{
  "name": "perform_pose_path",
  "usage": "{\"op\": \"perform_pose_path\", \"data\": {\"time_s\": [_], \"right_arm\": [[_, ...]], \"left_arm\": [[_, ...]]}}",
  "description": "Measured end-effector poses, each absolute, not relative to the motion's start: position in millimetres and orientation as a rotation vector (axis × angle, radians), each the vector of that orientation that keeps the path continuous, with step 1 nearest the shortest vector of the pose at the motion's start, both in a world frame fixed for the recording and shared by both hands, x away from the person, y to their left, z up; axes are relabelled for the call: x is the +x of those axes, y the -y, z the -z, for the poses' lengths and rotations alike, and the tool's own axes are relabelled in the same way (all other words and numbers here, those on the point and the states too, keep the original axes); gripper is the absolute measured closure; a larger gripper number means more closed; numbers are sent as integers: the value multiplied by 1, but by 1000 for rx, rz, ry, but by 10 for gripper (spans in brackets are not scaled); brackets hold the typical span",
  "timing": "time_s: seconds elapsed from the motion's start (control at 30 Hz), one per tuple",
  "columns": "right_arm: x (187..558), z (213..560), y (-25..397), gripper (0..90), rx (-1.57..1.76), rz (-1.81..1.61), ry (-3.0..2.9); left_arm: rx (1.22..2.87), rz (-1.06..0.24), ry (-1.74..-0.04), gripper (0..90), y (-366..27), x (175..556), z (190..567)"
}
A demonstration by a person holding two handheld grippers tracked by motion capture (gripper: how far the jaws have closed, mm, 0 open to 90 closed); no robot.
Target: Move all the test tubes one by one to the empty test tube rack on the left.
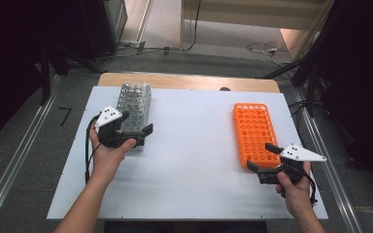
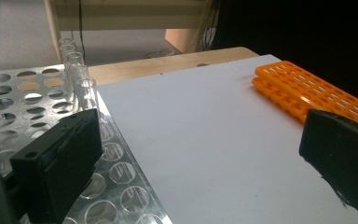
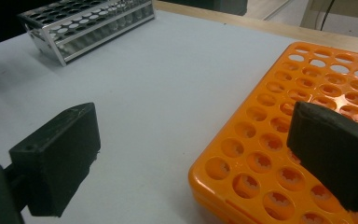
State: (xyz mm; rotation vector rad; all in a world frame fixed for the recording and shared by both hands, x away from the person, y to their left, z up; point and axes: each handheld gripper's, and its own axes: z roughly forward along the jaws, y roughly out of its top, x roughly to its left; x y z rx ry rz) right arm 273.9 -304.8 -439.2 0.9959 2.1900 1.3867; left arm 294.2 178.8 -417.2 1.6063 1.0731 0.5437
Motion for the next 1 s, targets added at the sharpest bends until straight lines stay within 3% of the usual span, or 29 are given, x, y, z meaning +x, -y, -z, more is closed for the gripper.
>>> {"op": "perform_pose_path", "data": {"time_s": [1.0], "right_arm": [[273, 445, 306, 17, 979, -1361, -2199]], "left_arm": [[1649, -590, -983, 0, -185, 211, 447]]}}
